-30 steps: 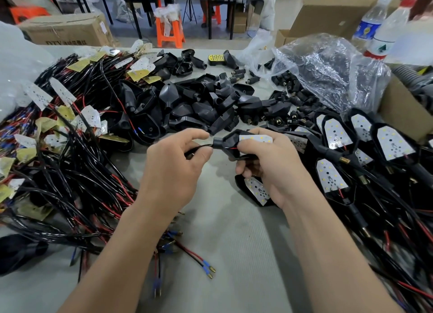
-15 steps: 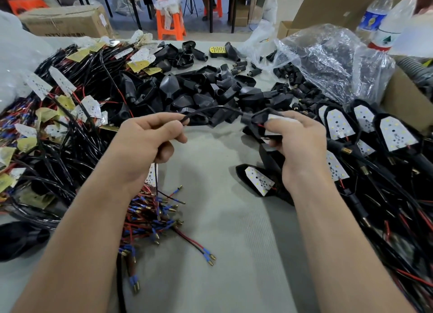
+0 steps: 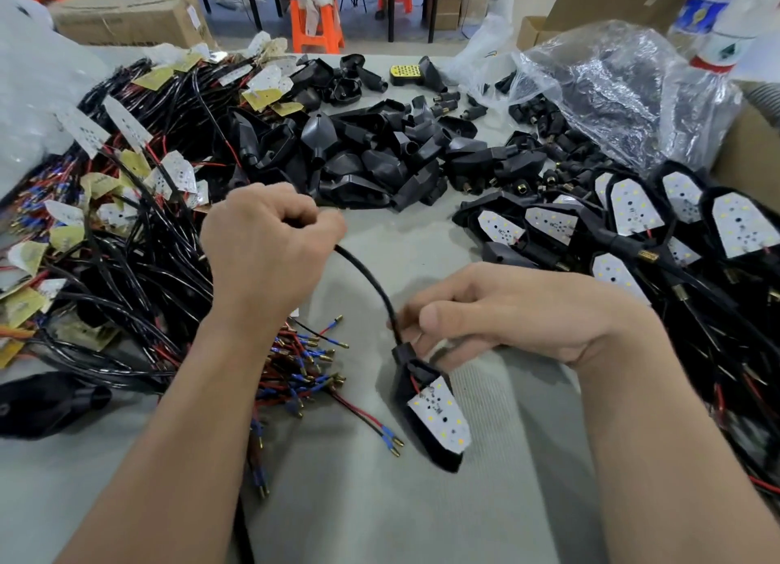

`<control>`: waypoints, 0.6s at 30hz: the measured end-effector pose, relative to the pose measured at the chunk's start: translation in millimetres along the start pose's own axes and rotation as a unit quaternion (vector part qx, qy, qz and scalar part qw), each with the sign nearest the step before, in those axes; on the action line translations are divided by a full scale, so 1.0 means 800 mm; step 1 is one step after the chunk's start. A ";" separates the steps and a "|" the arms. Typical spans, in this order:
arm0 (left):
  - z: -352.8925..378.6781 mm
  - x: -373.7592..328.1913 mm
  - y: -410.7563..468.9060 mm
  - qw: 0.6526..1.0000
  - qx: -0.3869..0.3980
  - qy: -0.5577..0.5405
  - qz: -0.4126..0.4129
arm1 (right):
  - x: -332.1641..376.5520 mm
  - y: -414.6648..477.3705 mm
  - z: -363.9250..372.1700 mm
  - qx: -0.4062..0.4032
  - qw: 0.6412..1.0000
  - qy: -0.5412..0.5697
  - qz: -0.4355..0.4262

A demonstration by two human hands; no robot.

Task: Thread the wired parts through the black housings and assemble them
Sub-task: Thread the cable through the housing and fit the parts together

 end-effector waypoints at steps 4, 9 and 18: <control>0.029 -0.027 -0.013 0.990 0.087 0.053 0.100 | 0.012 0.011 -0.016 -0.097 0.991 0.071 -0.051; 0.054 -0.030 -0.018 0.988 0.122 0.000 0.094 | 0.026 0.031 -0.023 -0.231 0.966 0.039 -0.107; 0.023 0.005 -0.005 0.998 0.026 0.045 -0.020 | 0.013 0.022 -0.022 -0.137 0.985 0.058 -0.084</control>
Point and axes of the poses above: each hand's wrist, its own y-axis towards the middle knuckle, its own z-axis out of the palm, x = y × z, the point moved 8 cm from there along y, towards the middle knuckle, and after that the axes turned 2 degrees about y, right-handed, at the moved point
